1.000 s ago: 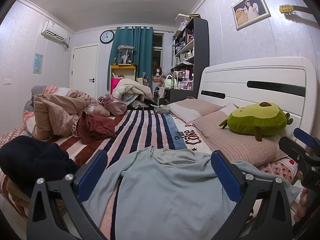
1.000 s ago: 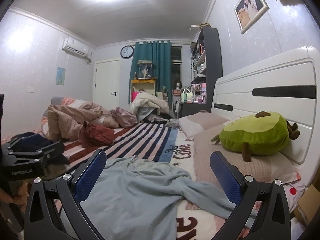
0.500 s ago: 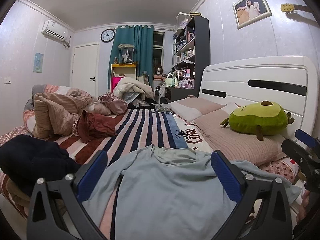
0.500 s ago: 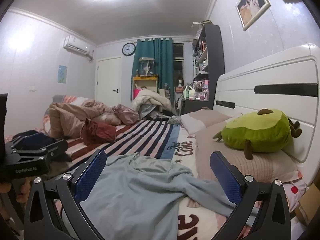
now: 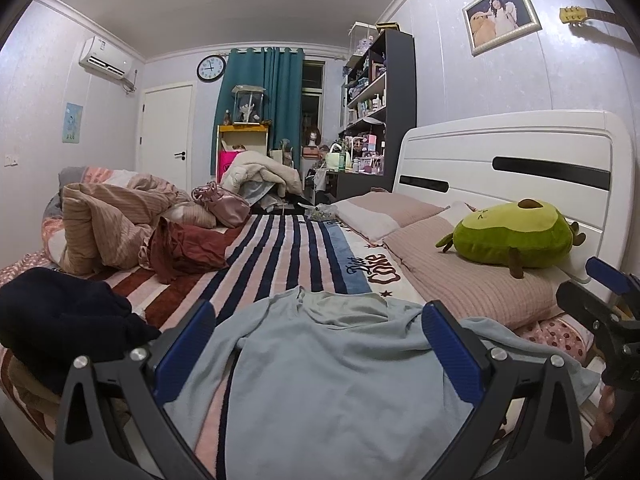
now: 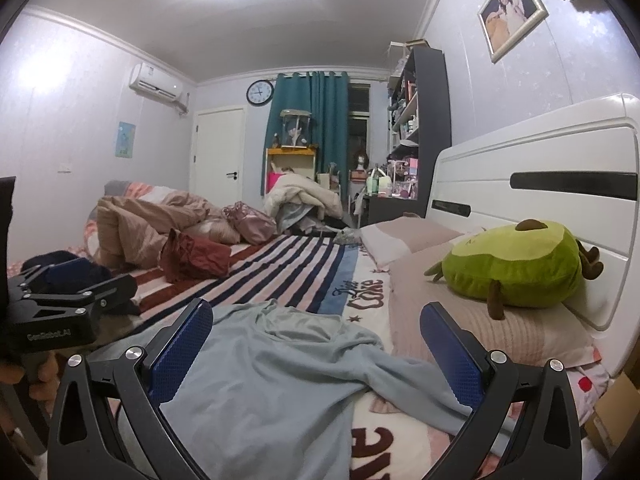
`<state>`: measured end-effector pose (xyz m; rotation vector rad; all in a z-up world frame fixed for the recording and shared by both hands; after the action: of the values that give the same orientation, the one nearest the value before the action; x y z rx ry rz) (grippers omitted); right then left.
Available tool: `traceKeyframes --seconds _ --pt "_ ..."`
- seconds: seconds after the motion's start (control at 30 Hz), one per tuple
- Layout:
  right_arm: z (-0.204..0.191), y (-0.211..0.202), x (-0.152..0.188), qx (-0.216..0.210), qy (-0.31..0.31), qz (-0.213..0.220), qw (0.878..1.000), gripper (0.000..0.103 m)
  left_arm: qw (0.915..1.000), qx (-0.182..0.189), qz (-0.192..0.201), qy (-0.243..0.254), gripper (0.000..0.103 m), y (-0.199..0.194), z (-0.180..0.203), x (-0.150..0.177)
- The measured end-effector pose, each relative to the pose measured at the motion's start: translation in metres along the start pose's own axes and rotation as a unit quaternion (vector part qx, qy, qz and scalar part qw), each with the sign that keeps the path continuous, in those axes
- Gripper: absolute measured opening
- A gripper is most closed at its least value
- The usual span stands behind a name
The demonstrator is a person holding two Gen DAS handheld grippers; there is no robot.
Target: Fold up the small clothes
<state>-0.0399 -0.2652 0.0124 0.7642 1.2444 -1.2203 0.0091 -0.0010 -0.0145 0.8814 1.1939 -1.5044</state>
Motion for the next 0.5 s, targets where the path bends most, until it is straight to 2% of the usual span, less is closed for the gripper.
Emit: traceKeyframes --seconds 0.23,0.5 --pt "0.000 0.005 0.002 0.026 -0.005 -0.005 1.000 0.103 1.0000 0.003 -0.008 -0.004 0.102 0.006 -0.003 0.002" --pt "-0.007 0.025 0.012 0.012 -0.001 -0.020 1.000 0.103 0.9991 -0.013 -0.035 -0.021 0.102 0.022 -0.031 0.011"
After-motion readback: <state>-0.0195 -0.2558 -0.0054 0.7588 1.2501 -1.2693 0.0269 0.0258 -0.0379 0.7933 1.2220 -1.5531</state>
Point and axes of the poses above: each gripper's, at about its wrist camera, not at the fingertips, and y roughly the way its jaws point, z to its right, x to its underside, the point moved 1 cm from there along y, roughly the way its jaws point, and after that the axes turned 12 degrees about -y, right-handed, at the moved point
